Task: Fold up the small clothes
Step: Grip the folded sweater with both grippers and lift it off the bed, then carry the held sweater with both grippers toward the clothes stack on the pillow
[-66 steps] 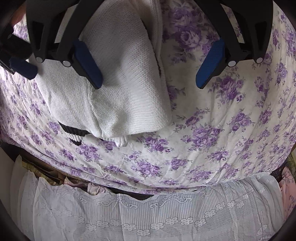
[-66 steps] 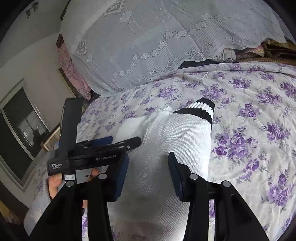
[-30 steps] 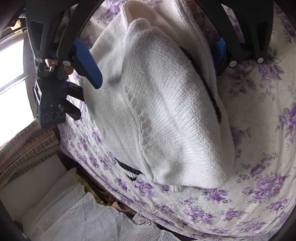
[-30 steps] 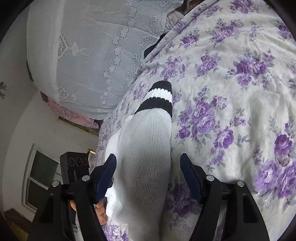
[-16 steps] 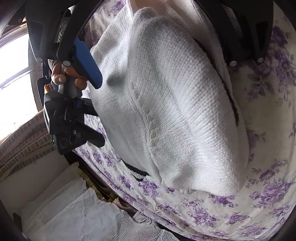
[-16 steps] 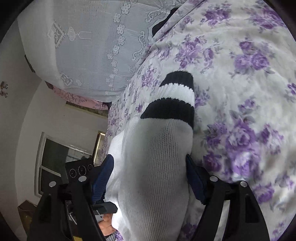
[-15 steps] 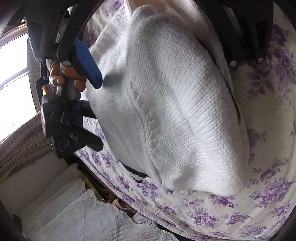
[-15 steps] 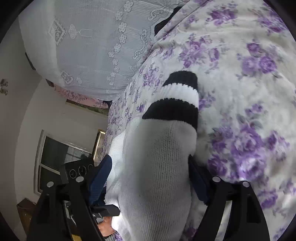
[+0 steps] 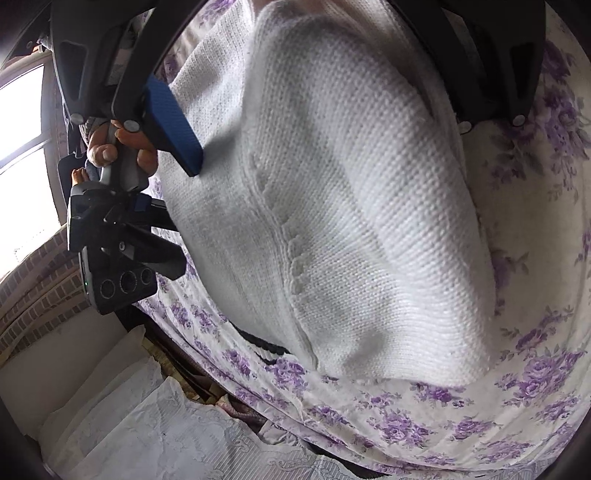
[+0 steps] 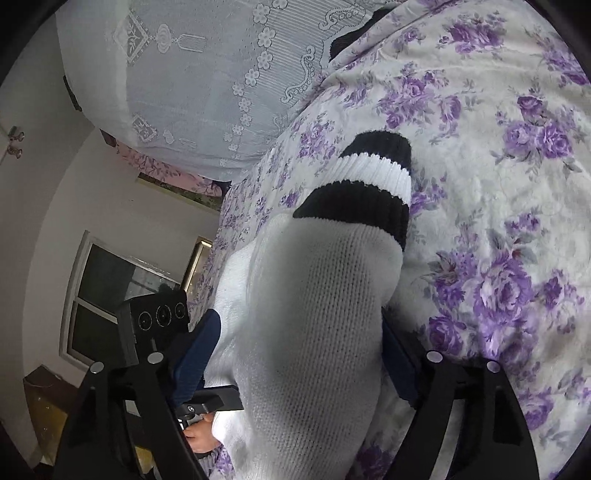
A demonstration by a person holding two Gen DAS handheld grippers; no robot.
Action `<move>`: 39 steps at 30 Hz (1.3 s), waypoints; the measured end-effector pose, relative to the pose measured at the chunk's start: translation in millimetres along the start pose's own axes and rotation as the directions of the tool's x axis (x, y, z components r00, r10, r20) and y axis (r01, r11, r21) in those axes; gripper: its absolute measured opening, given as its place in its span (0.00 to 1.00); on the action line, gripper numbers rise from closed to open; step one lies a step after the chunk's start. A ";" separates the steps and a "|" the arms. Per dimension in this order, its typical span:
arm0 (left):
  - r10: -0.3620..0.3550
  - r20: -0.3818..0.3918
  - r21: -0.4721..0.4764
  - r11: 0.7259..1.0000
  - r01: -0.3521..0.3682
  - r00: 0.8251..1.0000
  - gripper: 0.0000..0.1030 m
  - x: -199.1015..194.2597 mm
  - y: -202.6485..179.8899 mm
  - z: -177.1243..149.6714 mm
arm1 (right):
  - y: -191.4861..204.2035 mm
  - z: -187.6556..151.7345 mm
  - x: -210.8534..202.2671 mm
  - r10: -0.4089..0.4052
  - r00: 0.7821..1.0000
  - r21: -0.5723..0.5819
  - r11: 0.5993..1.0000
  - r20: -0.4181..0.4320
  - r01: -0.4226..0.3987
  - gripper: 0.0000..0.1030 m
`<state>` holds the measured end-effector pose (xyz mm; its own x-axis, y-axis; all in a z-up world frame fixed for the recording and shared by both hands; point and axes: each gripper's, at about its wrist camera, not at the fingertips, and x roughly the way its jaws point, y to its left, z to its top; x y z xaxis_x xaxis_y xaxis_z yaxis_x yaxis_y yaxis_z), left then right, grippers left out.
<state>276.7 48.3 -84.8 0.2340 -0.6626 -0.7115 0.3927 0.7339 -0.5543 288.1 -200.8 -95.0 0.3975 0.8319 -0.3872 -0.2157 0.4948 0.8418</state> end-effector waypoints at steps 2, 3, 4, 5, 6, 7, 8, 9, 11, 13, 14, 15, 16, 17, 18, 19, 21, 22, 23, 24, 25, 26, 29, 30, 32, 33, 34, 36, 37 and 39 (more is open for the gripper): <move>0.013 0.005 0.003 1.000 -0.013 1.000 0.96 2.2 -2.7 1.0 | 4.3 3.0 8.9 -0.025 1.000 0.006 1.000 0.010 0.025 0.87; 0.018 0.008 0.002 1.000 -0.018 1.000 0.96 3.0 -3.9 1.6 | 9.9 4.8 16.1 -0.023 1.000 -0.008 1.000 0.018 0.023 0.97; 0.020 0.012 0.000 1.000 -0.020 1.000 0.96 3.3 -4.0 1.8 | 15.4 4.7 21.8 -0.006 1.000 -0.036 0.999 0.024 0.007 0.97; 0.019 0.016 -0.003 1.000 -0.019 1.000 0.96 3.1 -3.4 1.8 | 18.2 3.7 26.4 -0.006 1.000 -0.061 0.998 0.025 0.007 0.97; 0.015 0.018 -0.004 1.000 -0.014 1.000 0.96 2.4 -2.6 1.5 | 19.0 2.6 26.5 -0.005 0.999 -0.074 0.997 0.032 0.007 0.97; 0.014 0.023 -0.001 1.000 -0.014 1.000 0.96 1.9 -3.1 1.2 | 17.7 2.7 24.6 0.009 0.999 -0.070 0.998 0.041 -0.006 0.97; 0.016 0.028 0.003 1.000 -0.016 0.999 0.96 1.5 -3.9 0.9 | 15.6 2.8 22.5 0.020 0.998 -0.059 0.998 0.058 -0.017 0.93; 0.020 0.035 0.009 1.000 -0.020 0.999 0.96 0.5 -5.3 0.0 | 14.5 0.7 19.6 0.006 0.997 -0.052 0.999 0.076 -0.002 0.82; 0.023 0.050 0.016 1.000 -0.024 0.998 0.96 -3.1 -6.9 -2.6 | 14.9 -6.0 14.9 -0.064 0.992 -0.053 0.996 0.109 0.070 0.65; 0.026 0.071 0.022 0.999 -0.028 0.997 0.95 -7.5 -9.6 -4.9 | 15.3 -11.2 8.2 -0.090 0.987 -0.039 0.995 0.136 0.097 0.58; 0.027 0.079 0.023 0.999 -0.029 0.997 0.94 -9.7 -11.2 -6.0 | 15.1 -14.0 5.1 -0.091 0.985 -0.033 0.995 0.146 0.097 0.58; 0.030 0.092 0.025 0.999 -0.033 0.995 0.94 -12.7 -14.1 -7.5 | 17.2 -16.7 2.6 -0.101 0.983 -0.039 0.993 0.154 0.108 0.58; 0.035 0.105 0.029 0.999 -0.038 0.994 0.93 -16.2 -18.0 -9.4 | 22.1 -20.5 -0.1 -0.120 0.980 -0.057 0.990 0.161 0.131 0.58; 0.040 0.120 0.039 0.998 -0.045 0.992 0.92 -19.9 -23.5 -11.6 | 26.9 -24.9 -2.7 -0.137 0.976 -0.076 0.986 0.169 0.151 0.58; 0.045 0.133 0.050 0.997 -0.052 0.990 0.92 -22.6 -28.9 -13.1 | 30.7 -30.7 -8.8 -0.150 0.973 -0.097 0.981 0.177 0.169 0.58; 0.052 0.143 0.063 0.996 -0.061 0.988 0.92 -25.3 -35.5 -15.2 | 36.7 -36.1 -13.9 -0.160 0.970 -0.113 0.977 0.186 0.183 0.58; 0.059 0.156 0.086 0.994 -0.073 0.986 0.92 -29.3 -49.7 -21.3 | 44.6 -44.7 -23.9 -0.164 0.966 -0.124 0.974 0.200 0.191 0.59; 0.062 0.157 0.096 0.992 -0.077 0.986 0.92 -30.0 -55.5 -24.5 | 46.3 -48.5 -29.3 -0.167 0.964 -0.124 0.973 0.207 0.195 0.59; 0.062 0.154 0.105 0.991 -0.079 0.986 0.92 -30.0 -61.0 -28.3 | 46.8 -53.1 -36.0 -0.168 0.962 -0.118 0.973 0.213 0.197 0.59; 0.060 0.149 0.108 0.991 -0.076 0.987 0.92 -29.6 -66.7 -33.0 | 45.9 -57.5 -42.5 -0.168 0.962 -0.106 0.975 0.216 0.194 0.59; 0.053 0.144 0.108 0.992 -0.069 0.988 0.92 -29.4 -72.0 -37.0 | 44.1 -61.9 -49.4 -0.165 0.962 -0.086 0.978 0.217 0.188 0.59; 0.046 0.140 0.112 0.992 -0.062 0.989 0.92 -29.9 -78.7 -42.8 | 43.8 -66.3 -54.7 -0.161 0.963 -0.070 0.981 0.218 0.180 0.59; 0.044 0.145 0.151 0.986 -0.066 0.988 0.92 -33.4 -101.9 -60.3 | 47.3 -81.6 -74.8 -0.159 0.962 -0.056 0.983 0.222 0.175 0.59; 0.043 0.147 0.167 0.984 -0.068 0.988 0.92 -33.9 -111.3 -66.2 | 49.1 -87.7 -83.1 -0.163 0.961 -0.057 0.982 0.225 0.180 0.59; 0.032 0.147 0.185 0.981 -0.059 0.989 0.92 -33.7 -127.6 -77.0 | 52.1 -99.8 -98.9 -0.173 0.957 -0.055 0.980 0.232 0.191 0.59; 0.023 0.140 0.191 0.980 -0.049 0.990 0.92 -32.0 -135.4 -82.1 | 52.7 -106.8 -108.3 -0.181 0.954 -0.051 0.979 0.239 0.198 0.59; 0.012 0.132 0.197 0.980 -0.038 0.991 0.92 -30.3 -142.3 -87.3 | 53.1 -113.4 -117.2 -0.187 0.951 -0.046 0.978 0.246 0.204 0.59; -0.006 0.114 0.213 0.977 -0.018 0.993 0.92 -25.1 -156.9 -99.0 | 52.1 -127.7 -136.6 -0.204 0.944 -0.028 0.975 0.259 0.218 0.59; -0.014 0.104 0.223 0.975 -0.010 0.995 0.92 -21.6 -164.9 -104.5 | 51.1 -135.0 -146.3 -0.212 0.940 -0.018 0.974 0.269 0.225 0.59; -0.026 0.083 0.249 0.969 0.005 0.996 0.92 -14.6 -181.2 -115.7 | 48.5 -151.3 -167.3 -0.232 0.929 0.000 0.970 0.290 0.242 0.59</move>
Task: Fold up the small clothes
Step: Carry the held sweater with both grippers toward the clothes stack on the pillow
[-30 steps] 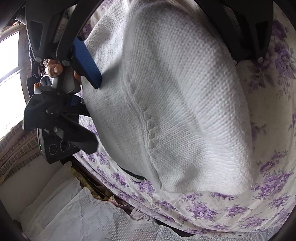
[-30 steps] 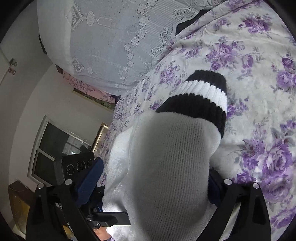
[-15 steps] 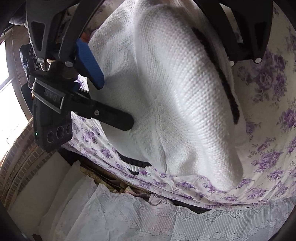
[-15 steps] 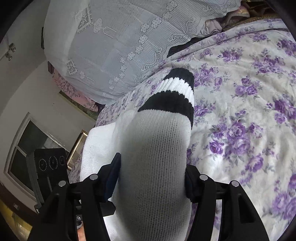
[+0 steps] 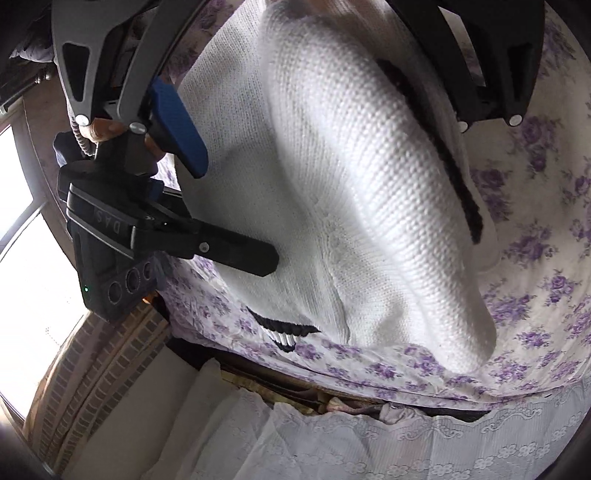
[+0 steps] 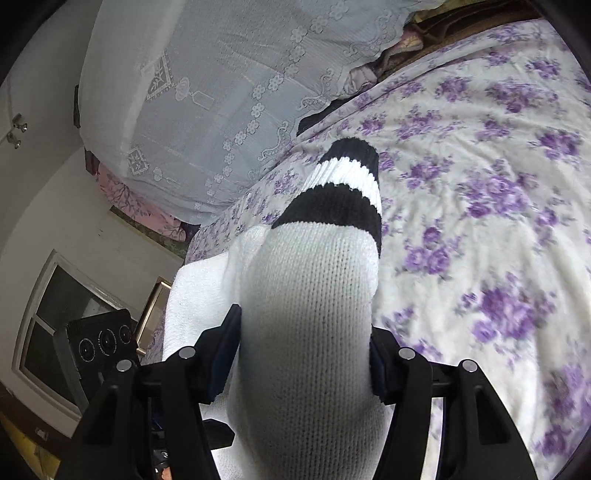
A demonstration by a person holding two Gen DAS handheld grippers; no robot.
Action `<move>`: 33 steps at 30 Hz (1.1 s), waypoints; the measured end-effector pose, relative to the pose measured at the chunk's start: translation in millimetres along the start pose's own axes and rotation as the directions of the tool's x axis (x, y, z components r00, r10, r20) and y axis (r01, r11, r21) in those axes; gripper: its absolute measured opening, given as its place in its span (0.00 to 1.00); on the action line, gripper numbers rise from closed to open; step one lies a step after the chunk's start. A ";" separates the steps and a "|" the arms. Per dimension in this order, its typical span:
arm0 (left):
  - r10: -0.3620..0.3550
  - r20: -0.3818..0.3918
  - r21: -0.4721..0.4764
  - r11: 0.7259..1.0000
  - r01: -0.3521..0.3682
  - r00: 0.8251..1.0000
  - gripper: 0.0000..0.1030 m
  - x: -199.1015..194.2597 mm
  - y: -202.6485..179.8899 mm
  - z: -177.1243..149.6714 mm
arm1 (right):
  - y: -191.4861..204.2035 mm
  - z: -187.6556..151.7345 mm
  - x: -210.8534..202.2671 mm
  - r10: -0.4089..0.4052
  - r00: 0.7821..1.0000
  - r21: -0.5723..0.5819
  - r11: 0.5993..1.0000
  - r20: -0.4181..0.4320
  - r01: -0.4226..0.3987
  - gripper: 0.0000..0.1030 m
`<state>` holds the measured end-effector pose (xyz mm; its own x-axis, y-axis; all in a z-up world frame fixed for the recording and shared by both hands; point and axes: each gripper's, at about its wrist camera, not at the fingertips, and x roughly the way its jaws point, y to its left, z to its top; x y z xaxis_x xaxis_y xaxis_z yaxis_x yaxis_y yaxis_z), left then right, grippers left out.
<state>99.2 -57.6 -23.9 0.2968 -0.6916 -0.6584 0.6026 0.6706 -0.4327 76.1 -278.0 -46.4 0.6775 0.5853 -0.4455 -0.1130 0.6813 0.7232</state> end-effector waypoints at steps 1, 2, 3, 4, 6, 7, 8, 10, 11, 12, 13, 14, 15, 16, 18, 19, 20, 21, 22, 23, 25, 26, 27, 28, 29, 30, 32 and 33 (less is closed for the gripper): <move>-0.009 -0.009 0.012 1.000 0.009 1.000 0.92 3.8 -9.8 -3.3 | -2.6 -4.4 -10.3 -0.012 1.000 0.005 1.000 0.010 0.012 0.59; -0.017 -0.016 0.020 1.000 0.017 1.000 0.92 6.9 -18.4 -6.2 | -7.3 -8.8 -22.6 -0.022 0.999 0.014 1.000 0.023 0.021 0.59; -0.026 -0.021 0.028 0.999 0.027 0.999 0.92 10.9 -27.2 -8.2 | -11.3 -13.0 -33.2 -0.029 0.999 0.020 0.999 0.034 0.028 0.60; -0.036 -0.025 0.035 0.999 0.037 0.999 0.92 13.7 -36.1 -10.9 | -14.1 -16.2 -43.5 -0.037 0.998 0.025 0.999 0.046 0.036 0.60; -0.062 -0.031 0.046 0.997 0.064 0.998 0.92 18.2 -52.8 -15.9 | -18.2 -22.0 -64.7 -0.055 0.996 0.025 0.998 0.071 0.054 0.60; -0.075 -0.034 0.050 0.996 0.076 0.997 0.92 20.5 -59.2 -17.2 | -20.6 -24.5 -75.0 -0.061 0.995 0.027 0.998 0.085 0.059 0.60; -0.087 -0.037 0.057 0.994 0.089 0.996 0.92 23.3 -67.0 -17.9 | -24.3 -26.4 -84.7 -0.063 0.993 0.031 0.998 0.095 0.061 0.60; -0.104 -0.043 0.070 0.992 0.107 0.994 0.92 28.4 -81.5 -18.4 | -27.9 -29.3 -102.0 -0.075 0.991 0.035 0.997 0.115 0.071 0.60; -0.114 -0.047 0.075 0.990 0.117 0.992 0.92 31.3 -88.3 -17.2 | -29.8 -30.4 -111.7 -0.086 0.988 0.036 0.996 0.125 0.082 0.60; -0.126 -0.052 0.079 0.988 0.129 0.991 0.92 34.4 -96.0 -15.7 | -31.2 -30.7 -120.7 -0.097 0.986 0.038 0.995 0.135 0.093 0.60; -0.136 -0.057 0.082 0.987 0.140 0.989 0.92 36.9 -102.4 -14.4 | -32.7 -31.9 -130.3 -0.107 0.984 0.040 0.994 0.146 0.102 0.60; -0.148 -0.063 0.089 0.984 0.153 0.987 0.92 40.5 -111.1 -12.3 | -34.9 -32.4 -139.6 -0.115 0.981 0.042 0.993 0.158 0.110 0.60; -0.159 -0.068 0.097 0.981 0.165 0.985 0.92 43.2 -118.3 -9.4 | -37.2 -33.1 -150.4 -0.124 0.977 0.045 0.992 0.171 0.118 0.60; -0.170 -0.074 0.107 0.978 0.177 0.983 0.92 45.9 -126.1 -7.6 | -40.0 -35.0 -161.8 -0.133 0.974 0.047 0.991 0.185 0.126 0.60; -0.191 -0.088 0.135 0.970 0.202 0.978 0.92 51.4 -146.5 -4.0 | -43.7 -37.0 -184.3 -0.150 0.965 0.059 0.988 0.214 0.140 0.60; -0.200 -0.095 0.150 0.966 0.212 0.975 0.92 54.1 -157.1 -2.5 | -46.0 -37.2 -195.3 -0.161 0.960 0.065 0.987 0.228 0.150 0.60; -0.208 -0.102 0.165 0.961 0.223 0.973 0.92 56.8 -167.3 -0.4 | -48.0 -37.7 -208.3 -0.176 0.954 0.069 0.984 0.244 0.163 0.60; -0.218 -0.110 0.181 0.955 0.235 0.970 0.92 60.0 -179.1 2.1 | -49.4 -38.5 -219.7 -0.190 0.947 0.072 0.982 0.258 0.177 0.60; -0.227 -0.118 0.198 0.949 0.247 0.967 0.92 63.0 -191.2 4.7 | -51.3 -39.3 -231.8 -0.204 0.941 0.075 0.979 0.271 0.190 0.61; -0.233 -0.124 0.213 0.943 0.255 0.964 0.92 65.4 -202.1 7.0 | -52.6 -39.0 -245.1 -0.218 0.933 0.081 0.976 0.285 0.203 0.61; -0.251 -0.137 0.245 0.929 0.278 0.958 0.92 71.0 -227.3 11.9 | -56.2 -40.1 -270.1 -0.238 0.920 0.095 0.971 0.311 0.219 0.63; -0.260 -0.144 0.260 0.921 0.291 0.955 0.92 73.4 -238.6 13.8 | -56.8 -40.4 -283.5 -0.247 0.912 0.105 0.969 0.327 0.225 0.66; -0.271 -0.153 0.277 0.911 0.304 0.950 0.92 76.2 -252.1 15.8 | -57.8 -41.0 -296.9 -0.259 0.904 0.113 0.966 0.341 0.234 0.67; -0.282 -0.161 0.293 0.902 0.318 0.946 0.92 78.9 -265.2 17.4 | -58.8 -41.5 -309.1 -0.270 0.895 0.120 0.963 0.355 0.243 0.68; -0.292 -0.169 0.305 0.893 0.331 0.942 0.92 80.8 -275.6 18.3 | -59.7 -42.2 -322.9 -0.285 0.884 0.126 0.959 0.371 0.256 0.68; -0.305 -0.178 0.317 0.882 0.348 0.936 0.92 83.3 -287.7 19.5 | -59.9 -43.2 -335.0 -0.300 0.874 0.130 0.954 0.383 0.270 0.68; -0.330 -0.198 0.329 0.865 0.380 0.923 0.92 88.7 -308.9 21.7 | -62.2 -46.3 -360.9 -0.327 0.854 0.144 0.945 0.404 0.294 0.68; -0.343 -0.212 0.334 0.855 0.397 0.915 0.92 92.1 -320.4 23.1 | -63.9 -47.7 -373.1 -0.336 0.846 0.156 0.942 0.413 0.298 0.68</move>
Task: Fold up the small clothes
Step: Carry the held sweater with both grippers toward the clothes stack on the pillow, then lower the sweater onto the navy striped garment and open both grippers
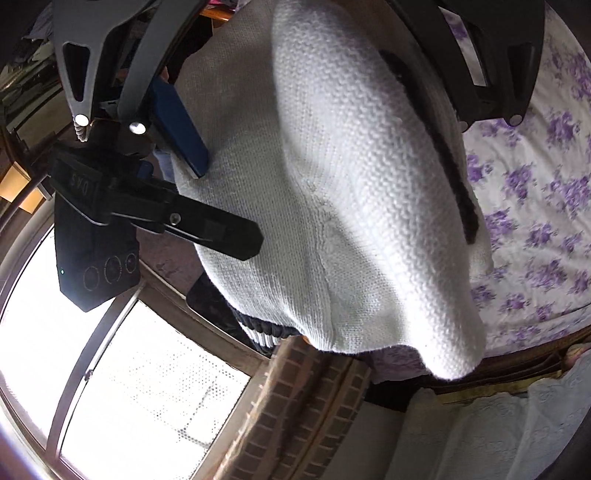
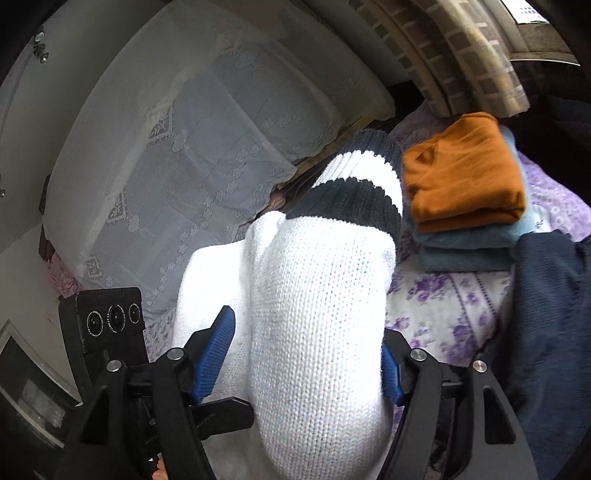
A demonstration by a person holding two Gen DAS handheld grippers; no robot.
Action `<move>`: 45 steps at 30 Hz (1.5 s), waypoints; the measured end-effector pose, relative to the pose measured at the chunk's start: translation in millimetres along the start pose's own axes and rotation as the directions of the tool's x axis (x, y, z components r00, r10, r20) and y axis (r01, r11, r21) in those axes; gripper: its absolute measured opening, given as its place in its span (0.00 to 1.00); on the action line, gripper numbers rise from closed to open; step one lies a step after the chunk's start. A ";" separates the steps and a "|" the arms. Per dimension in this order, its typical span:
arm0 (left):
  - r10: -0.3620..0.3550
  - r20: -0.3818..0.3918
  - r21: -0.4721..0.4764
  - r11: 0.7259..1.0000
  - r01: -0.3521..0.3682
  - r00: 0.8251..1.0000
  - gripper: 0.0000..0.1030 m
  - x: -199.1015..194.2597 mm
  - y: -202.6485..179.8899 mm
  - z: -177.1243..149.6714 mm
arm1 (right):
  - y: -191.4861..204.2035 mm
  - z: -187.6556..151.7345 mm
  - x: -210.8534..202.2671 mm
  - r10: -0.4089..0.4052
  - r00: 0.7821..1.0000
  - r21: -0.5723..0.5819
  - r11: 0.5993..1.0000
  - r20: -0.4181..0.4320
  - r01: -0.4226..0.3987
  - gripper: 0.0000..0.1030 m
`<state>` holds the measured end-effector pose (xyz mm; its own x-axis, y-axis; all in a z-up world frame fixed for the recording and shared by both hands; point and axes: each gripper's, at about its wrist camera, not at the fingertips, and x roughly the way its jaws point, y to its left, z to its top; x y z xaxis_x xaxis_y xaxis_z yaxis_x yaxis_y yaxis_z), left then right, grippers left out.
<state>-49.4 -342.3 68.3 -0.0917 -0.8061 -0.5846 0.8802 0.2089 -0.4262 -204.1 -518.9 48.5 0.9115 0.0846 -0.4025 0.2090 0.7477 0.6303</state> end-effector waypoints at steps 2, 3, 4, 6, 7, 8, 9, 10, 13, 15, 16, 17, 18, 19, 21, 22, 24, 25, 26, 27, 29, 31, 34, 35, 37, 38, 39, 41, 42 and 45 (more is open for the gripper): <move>-0.031 -0.016 0.022 0.999 0.031 0.999 0.93 12.9 -15.4 10.5 | -11.8 7.7 -22.8 -0.018 1.000 0.021 1.000 0.025 0.017 0.68; -0.048 -0.027 0.037 0.998 0.049 0.999 0.93 20.1 -24.7 15.9 | -16.8 11.4 -33.8 -0.028 0.999 0.027 0.999 0.039 0.027 0.68; -0.060 -0.035 0.050 0.997 0.062 0.998 0.93 25.7 -33.0 19.8 | -21.8 14.2 -44.2 -0.039 0.998 0.033 0.999 0.053 0.037 0.68; -0.081 -0.053 0.078 0.993 0.085 0.995 0.93 37.7 -50.8 28.8 | -29.7 19.4 -63.4 -0.067 0.994 0.042 0.997 0.084 0.064 0.68; -0.089 -0.061 0.091 0.991 0.094 0.994 0.93 44.1 -59.0 33.6 | -33.6 21.0 -71.8 -0.081 0.992 0.044 0.996 0.098 0.077 0.68; -0.096 -0.069 0.104 0.989 0.103 0.993 0.93 51.0 -66.9 38.4 | -38.7 22.5 -80.6 -0.094 0.989 0.051 0.995 0.113 0.088 0.68; -0.103 -0.078 0.116 0.987 0.111 0.992 0.93 56.7 -75.4 41.4 | -44.0 24.1 -88.5 -0.104 0.987 0.062 0.993 0.126 0.097 0.68; -0.109 -0.087 0.124 0.985 0.120 0.990 0.93 63.8 -83.9 45.0 | -49.5 24.9 -95.7 -0.112 0.984 0.073 0.992 0.139 0.103 0.69; -0.129 -0.114 0.130 0.981 0.143 0.985 0.93 83.7 -101.8 54.1 | -67.4 27.2 -117.3 -0.145 0.974 0.105 0.986 0.176 0.128 0.69; -0.137 -0.136 0.137 0.978 0.156 0.981 0.93 99.2 -112.4 58.0 | -79.3 27.8 -128.2 -0.161 0.968 0.129 0.982 0.193 0.137 0.69; -0.141 -0.147 0.141 0.977 0.162 0.979 0.93 105.0 -116.9 57.6 | -86.1 27.1 -133.3 -0.166 0.965 0.143 0.980 0.201 0.139 0.69; -0.145 -0.158 0.145 0.975 0.168 0.977 0.93 112.0 -121.0 57.2 | -92.9 26.2 -136.9 -0.169 0.964 0.154 0.978 0.207 0.138 0.69; -0.147 -0.171 0.149 0.974 0.173 0.974 0.93 119.8 -124.3 56.2 | -101.3 25.8 -140.6 -0.169 0.962 0.166 0.977 0.212 0.135 0.69; -0.144 -0.180 0.152 0.973 0.172 0.973 0.93 127.5 -126.0 55.6 | -111.7 24.1 -142.4 -0.171 0.961 0.180 0.975 0.216 0.133 0.69; -0.103 -0.201 0.165 0.977 0.137 0.974 0.93 146.1 -123.6 50.9 | -134.0 18.8 -140.8 -0.191 0.959 0.217 0.965 0.209 0.145 0.69; -0.071 -0.212 0.164 0.981 0.107 0.975 0.94 156.0 -119.5 47.2 | -149.6 15.0 -138.0 -0.217 0.956 0.243 0.956 0.197 0.166 0.69; -0.020 -0.235 0.117 0.992 0.049 0.972 0.95 173.5 -98.4 42.5 | -176.5 5.4 -133.9 -0.300 0.936 0.276 0.930 0.184 0.244 0.70; -0.026 -0.243 0.083 0.995 0.048 0.970 0.96 176.9 -85.4 40.5 | -189.8 0.1 -132.3 -0.307 0.932 0.288 0.926 0.191 0.246 0.73; -0.041 -0.249 0.062 0.996 0.058 0.968 0.96 178.8 -76.4 39.4 | -202.2 -4.8 -131.1 -0.280 0.939 0.313 0.927 0.200 0.209 0.83; -0.052 -0.252 0.052 0.996 0.067 0.966 0.96 179.4 -69.3 37.7 | -212.3 -10.6 -130.6 -0.243 0.947 0.347 0.924 0.209 0.160 0.87; -0.050 -0.245 0.064 0.996 0.067 0.968 0.96 176.7 -64.9 31.5 | -220.7 -16.0 -127.8 -0.199 0.955 0.367 0.924 0.221 0.107 0.89; -0.020 -0.214 0.101 0.994 0.043 0.977 0.96 169.8 -67.3 25.4 | -217.5 -16.8 -125.5 -0.209 0.950 0.346 0.931 0.234 0.120 0.90; 0.027 -0.168 0.151 0.989 -0.002 0.985 0.96 162.2 -73.4 23.2 | -213.1 -17.7 -125.9 -0.213 0.949 0.331 0.935 0.234 0.129 0.90; 0.041 -0.157 0.162 0.987 -0.015 0.987 0.96 160.0 -75.3 22.9 | -210.0 -17.1 -127.0 -0.217 0.948 0.328 0.935 0.234 0.133 0.90; 0.076 -0.130 0.193 0.980 -0.050 0.989 0.96 154.0 -81.5 22.5 | -207.8 -16.2 -127.9 -0.230 0.945 0.323 0.935 0.231 0.148 0.91; 0.099 -0.111 0.214 0.974 -0.074 0.989 0.96 150.3 -84.5 20.7 | -206.4 -14.3 -128.3 -0.239 0.944 0.320 0.934 0.229 0.159 0.91; 0.120 -0.093 0.231 0.968 -0.096 0.988 0.96 147.3 -88.5 20.7 | -203.4 -14.4 -130.1 -0.252 0.941 0.315 0.933 0.227 0.174 0.91; 0.168 -0.052 0.275 0.950 -0.148 0.984 0.96 141.6 -96.6 18.4 | -195.9 -9.4 -130.8 -0.292 0.931 0.291 0.930 0.219 0.223 0.91; 0.194 -0.027 0.301 0.937 -0.177 0.981 0.96 138.4 -101.1 16.6 | -190.7 -7.2 -131.6 -0.318 0.923 0.274 0.927 0.216 0.255 0.91; 0.253 0.040 0.355 0.901 -0.251 0.967 0.96 131.3 -110.3 12.2 | -174.6 -2.2 -135.0 -0.388 0.896 0.220 0.913 0.215 0.343 0.90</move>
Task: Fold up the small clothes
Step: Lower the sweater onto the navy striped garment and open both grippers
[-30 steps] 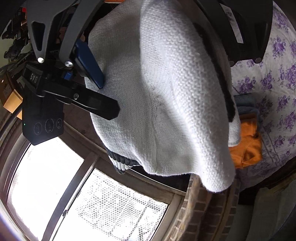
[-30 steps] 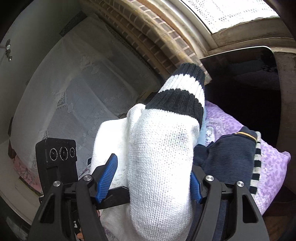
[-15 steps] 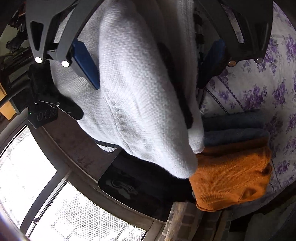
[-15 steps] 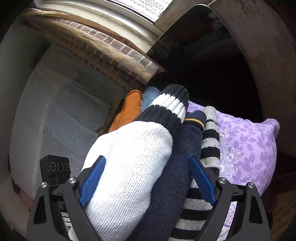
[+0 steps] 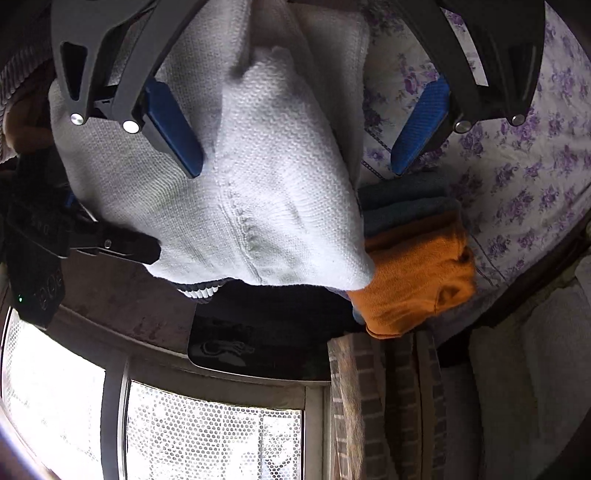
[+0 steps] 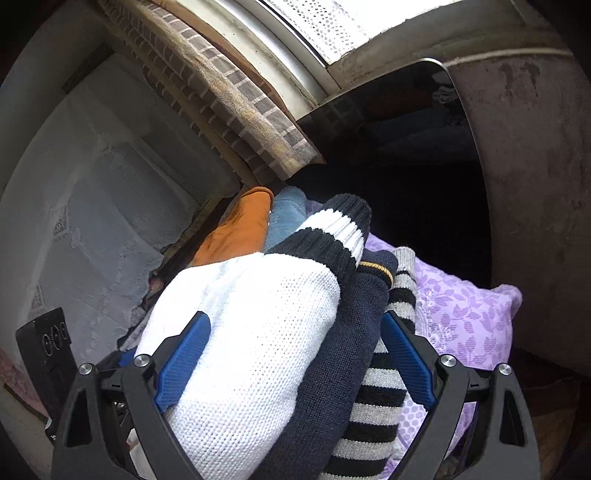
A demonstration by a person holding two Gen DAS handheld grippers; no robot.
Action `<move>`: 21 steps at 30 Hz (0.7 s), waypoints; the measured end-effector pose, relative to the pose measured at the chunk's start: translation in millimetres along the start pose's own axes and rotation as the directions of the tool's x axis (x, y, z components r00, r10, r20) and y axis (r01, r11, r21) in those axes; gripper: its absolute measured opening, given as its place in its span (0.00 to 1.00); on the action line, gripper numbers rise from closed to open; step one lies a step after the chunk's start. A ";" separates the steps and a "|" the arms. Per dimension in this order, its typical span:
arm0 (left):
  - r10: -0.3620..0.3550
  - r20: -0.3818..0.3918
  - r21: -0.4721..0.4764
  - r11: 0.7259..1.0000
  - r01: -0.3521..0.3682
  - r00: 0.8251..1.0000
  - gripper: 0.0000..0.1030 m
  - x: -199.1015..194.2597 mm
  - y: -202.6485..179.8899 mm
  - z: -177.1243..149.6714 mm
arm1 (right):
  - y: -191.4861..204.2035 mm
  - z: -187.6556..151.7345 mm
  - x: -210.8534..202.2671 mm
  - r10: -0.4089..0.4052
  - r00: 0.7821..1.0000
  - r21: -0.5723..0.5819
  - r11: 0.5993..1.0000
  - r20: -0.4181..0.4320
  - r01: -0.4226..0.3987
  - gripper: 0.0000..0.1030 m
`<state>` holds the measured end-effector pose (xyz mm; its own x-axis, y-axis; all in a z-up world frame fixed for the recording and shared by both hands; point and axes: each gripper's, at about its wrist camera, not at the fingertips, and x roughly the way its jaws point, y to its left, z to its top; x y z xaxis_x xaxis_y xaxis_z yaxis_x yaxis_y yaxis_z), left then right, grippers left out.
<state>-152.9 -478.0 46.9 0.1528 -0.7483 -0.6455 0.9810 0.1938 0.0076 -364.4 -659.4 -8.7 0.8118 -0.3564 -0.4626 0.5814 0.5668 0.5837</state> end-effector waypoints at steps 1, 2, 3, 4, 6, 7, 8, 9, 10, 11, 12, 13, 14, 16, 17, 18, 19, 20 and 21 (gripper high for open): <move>0.021 0.013 0.008 1.000 -0.021 1.000 0.96 -2.5 -1.3 -0.4 | 4.5 0.7 -3.6 -0.020 1.000 -0.024 1.000 0.007 0.020 0.90; 0.036 0.023 0.013 0.999 -0.036 0.999 0.96 -4.5 -1.6 -0.4 | 9.7 1.4 -8.2 -0.037 0.999 -0.050 0.998 0.015 0.038 0.90; 0.047 0.031 0.015 0.999 -0.047 0.998 0.96 -6.2 -1.4 -0.7 | 14.0 1.9 -12.3 -0.049 0.999 -0.071 0.996 0.020 0.050 0.90; 0.051 0.035 0.013 0.999 -0.052 0.998 0.96 -6.5 -1.0 0.1 | 19.2 1.8 -17.0 -0.059 0.998 -0.093 0.994 0.025 0.061 0.90; 0.060 0.039 -0.003 0.998 -0.060 0.997 0.96 -9.8 2.3 -1.0 | 27.3 -0.8 -26.1 -0.073 0.997 -0.125 0.989 0.027 0.075 0.90; 0.064 0.042 -0.009 0.998 -0.064 0.997 0.96 -10.9 3.5 -1.4 | 31.6 -2.5 -29.9 -0.077 0.997 -0.141 0.987 0.027 0.080 0.90; 0.066 0.043 -0.013 0.998 -0.066 0.997 0.96 -11.5 4.6 -2.4 | 35.4 -5.4 -33.5 -0.082 0.996 -0.156 0.984 0.024 0.084 0.90; 0.071 0.043 -0.016 0.997 -0.070 0.997 0.96 -12.4 5.4 -3.8 | 39.2 -9.1 -36.2 -0.090 0.996 -0.174 0.981 0.018 0.092 0.91; 0.075 0.043 -0.018 0.997 -0.074 0.996 0.96 -12.8 5.8 -4.9 | 42.7 -13.1 -36.5 -0.103 0.995 -0.193 0.976 0.006 0.103 0.91; 0.077 0.044 -0.020 0.997 -0.076 0.996 0.96 -14.0 5.9 -6.5 | 44.8 -17.2 -35.1 -0.119 0.993 -0.206 0.972 -0.008 0.115 0.91; 0.079 0.044 -0.021 0.997 -0.078 0.996 0.96 -15.8 6.2 -8.4 | 45.6 -21.2 -34.0 -0.127 0.992 -0.212 0.970 -0.018 0.121 0.92; 0.083 0.044 -0.021 0.996 -0.082 0.996 0.96 -18.0 6.1 -10.6 | 45.6 -23.9 -34.3 -0.132 0.991 -0.206 0.971 -0.022 0.125 0.92; 0.088 0.044 -0.019 0.996 -0.087 0.995 0.96 -20.2 6.2 -12.6 | 45.1 -25.1 -35.7 -0.137 0.990 -0.196 0.972 -0.025 0.129 0.92; 0.097 0.046 -0.015 0.995 -0.097 0.994 0.96 -24.9 5.9 -16.6 | 45.2 -26.6 -40.2 -0.152 0.988 -0.183 0.972 -0.029 0.144 0.92; 0.102 0.046 -0.014 0.995 -0.102 0.994 0.96 -27.6 6.0 -18.4 | 46.8 -27.3 -41.9 -0.162 0.986 -0.183 0.971 -0.032 0.154 0.92; 0.109 0.046 -0.016 0.994 -0.108 0.993 0.96 -30.5 6.3 -20.5 | 48.9 -28.4 -43.5 -0.177 0.984 -0.185 0.969 -0.038 0.167 0.93; 0.115 0.044 -0.020 0.993 -0.114 0.992 0.96 -32.9 6.8 -22.2 | 51.9 -30.1 -45.4 -0.197 0.979 -0.190 0.964 -0.042 0.186 0.94; 0.119 0.042 -0.026 0.993 -0.118 0.992 0.96 -35.9 7.3 -24.2 | 55.2 -32.4 -47.5 -0.218 0.975 -0.197 0.959 -0.043 0.206 0.96; 0.123 0.038 -0.035 0.992 -0.122 0.992 0.96 -39.0 7.6 -26.8 | 59.9 -35.2 -49.9 -0.246 0.968 -0.208 0.950 -0.042 0.232 0.96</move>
<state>-154.6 -430.3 51.6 0.2771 -0.7423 -0.6101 0.9503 0.3057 0.0597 -372.0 -581.6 25.9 0.6411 -0.4528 -0.6197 0.7295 0.6103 0.3088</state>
